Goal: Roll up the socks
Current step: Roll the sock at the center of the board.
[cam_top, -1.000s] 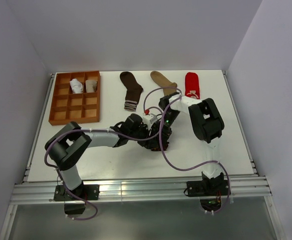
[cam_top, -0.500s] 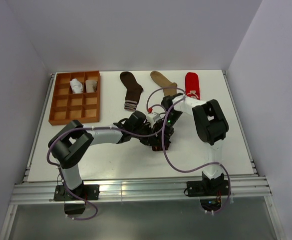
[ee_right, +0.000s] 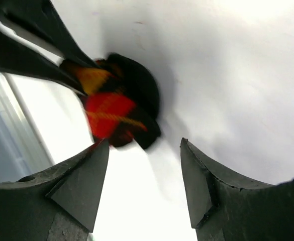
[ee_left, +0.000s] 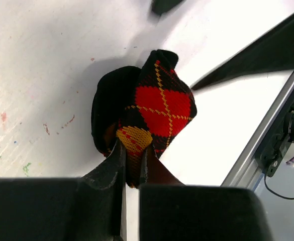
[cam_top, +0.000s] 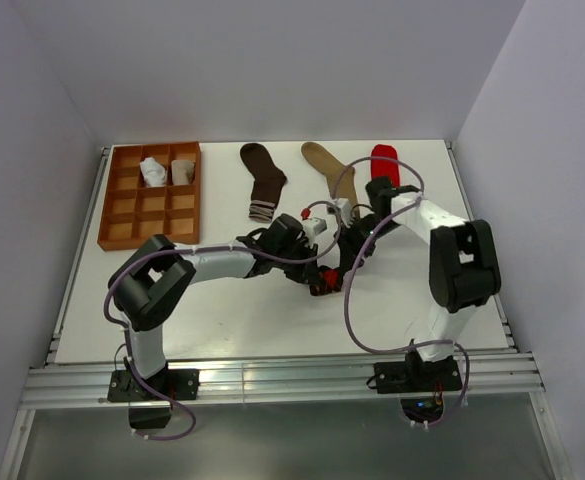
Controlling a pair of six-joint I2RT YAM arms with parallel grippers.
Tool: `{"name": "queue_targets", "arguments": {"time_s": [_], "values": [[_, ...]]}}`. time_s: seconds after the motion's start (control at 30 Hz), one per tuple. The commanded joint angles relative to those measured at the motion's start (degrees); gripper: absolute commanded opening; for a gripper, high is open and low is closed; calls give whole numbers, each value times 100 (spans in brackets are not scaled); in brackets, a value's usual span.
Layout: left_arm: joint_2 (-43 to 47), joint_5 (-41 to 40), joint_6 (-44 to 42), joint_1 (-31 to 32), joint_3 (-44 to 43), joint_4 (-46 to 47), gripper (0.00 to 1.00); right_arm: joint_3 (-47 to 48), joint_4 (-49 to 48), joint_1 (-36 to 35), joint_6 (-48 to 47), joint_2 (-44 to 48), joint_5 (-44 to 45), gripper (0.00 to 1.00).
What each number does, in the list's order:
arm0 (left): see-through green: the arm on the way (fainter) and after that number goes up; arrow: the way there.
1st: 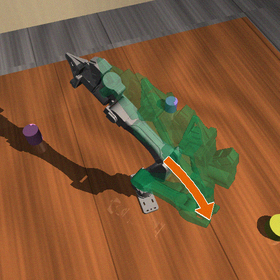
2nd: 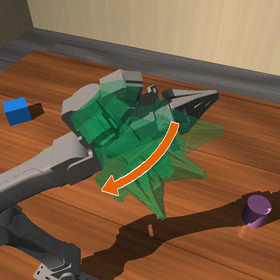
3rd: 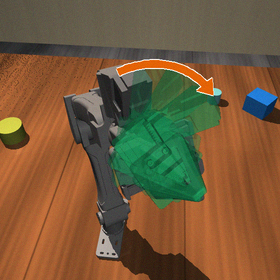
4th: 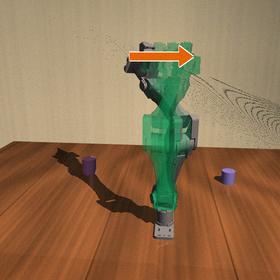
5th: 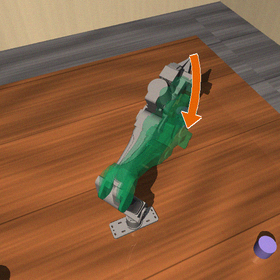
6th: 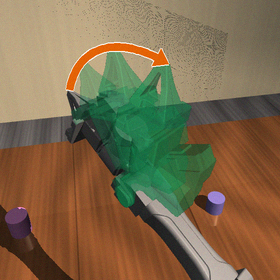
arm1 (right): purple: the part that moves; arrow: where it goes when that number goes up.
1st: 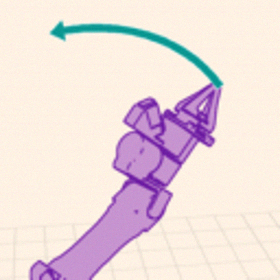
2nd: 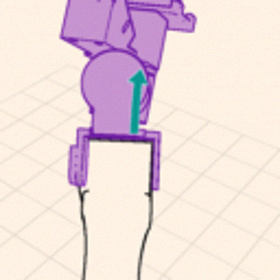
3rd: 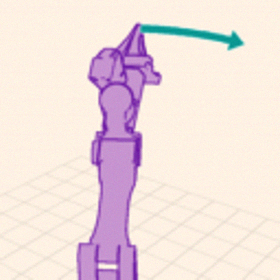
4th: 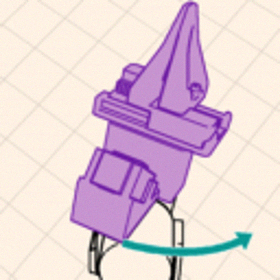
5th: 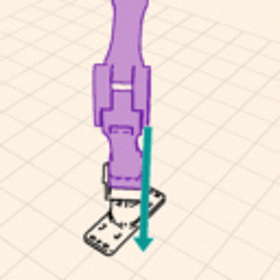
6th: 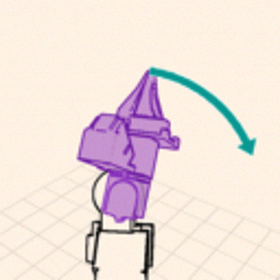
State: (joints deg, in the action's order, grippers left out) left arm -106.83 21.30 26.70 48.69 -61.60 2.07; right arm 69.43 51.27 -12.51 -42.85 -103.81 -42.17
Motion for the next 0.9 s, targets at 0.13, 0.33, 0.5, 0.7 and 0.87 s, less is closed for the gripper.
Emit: {"name": "queue_targets", "arguments": {"time_s": [0.13,0.33,0.5,0.7,0.87], "values": [[-391,-267,90,44,-509,-1436,0,-1410,-1495,425,-373,2011,314,66],[-778,-196,116,44,-1116,-2069,0,-3004,-2963,364,-733,3876,710,75],[-1191,-170,81,44,-1705,-2702,0,-3610,-3315,-75,-1006,4351,1104,75],[-1437,-161,20,44,-2259,-3247,0,-4306,-4080,-1183,-1190,4668,1985,78],[-1578,-47,-24,36,-2435,-3432,0,-4420,-4282,-1367,-1331,4686,2125,79]]}}
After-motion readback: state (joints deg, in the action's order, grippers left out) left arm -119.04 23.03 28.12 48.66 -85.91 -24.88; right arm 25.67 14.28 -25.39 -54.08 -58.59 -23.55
